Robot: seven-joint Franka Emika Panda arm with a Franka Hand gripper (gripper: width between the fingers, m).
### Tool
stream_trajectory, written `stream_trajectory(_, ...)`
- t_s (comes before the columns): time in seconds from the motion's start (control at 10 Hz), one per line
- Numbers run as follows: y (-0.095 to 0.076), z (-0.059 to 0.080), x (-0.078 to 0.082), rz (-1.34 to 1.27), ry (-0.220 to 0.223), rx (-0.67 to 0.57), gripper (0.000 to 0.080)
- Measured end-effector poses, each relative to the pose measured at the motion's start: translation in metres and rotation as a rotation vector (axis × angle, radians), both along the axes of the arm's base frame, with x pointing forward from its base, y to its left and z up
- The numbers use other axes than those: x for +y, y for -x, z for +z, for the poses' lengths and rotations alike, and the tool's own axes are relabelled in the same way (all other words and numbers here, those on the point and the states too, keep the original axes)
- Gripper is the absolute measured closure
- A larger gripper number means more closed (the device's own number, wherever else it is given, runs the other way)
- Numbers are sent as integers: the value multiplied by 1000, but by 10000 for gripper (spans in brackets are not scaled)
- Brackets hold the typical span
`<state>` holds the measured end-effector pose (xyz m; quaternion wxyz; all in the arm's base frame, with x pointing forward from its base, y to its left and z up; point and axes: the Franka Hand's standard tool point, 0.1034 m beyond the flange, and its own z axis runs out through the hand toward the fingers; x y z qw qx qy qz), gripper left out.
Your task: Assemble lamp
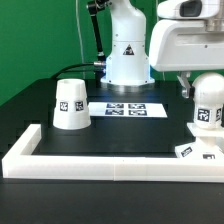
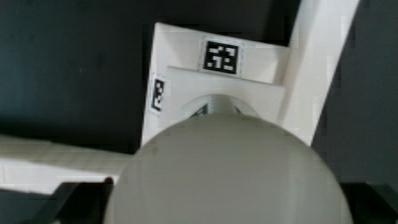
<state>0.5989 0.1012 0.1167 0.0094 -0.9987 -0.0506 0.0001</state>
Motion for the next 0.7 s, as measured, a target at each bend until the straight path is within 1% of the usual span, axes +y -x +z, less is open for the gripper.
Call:
stream_trajectory(0.1,1,0,0,-137,-10,9,220)
stream_trajectory(0.7,1,0,1,-571,-21,23,220)
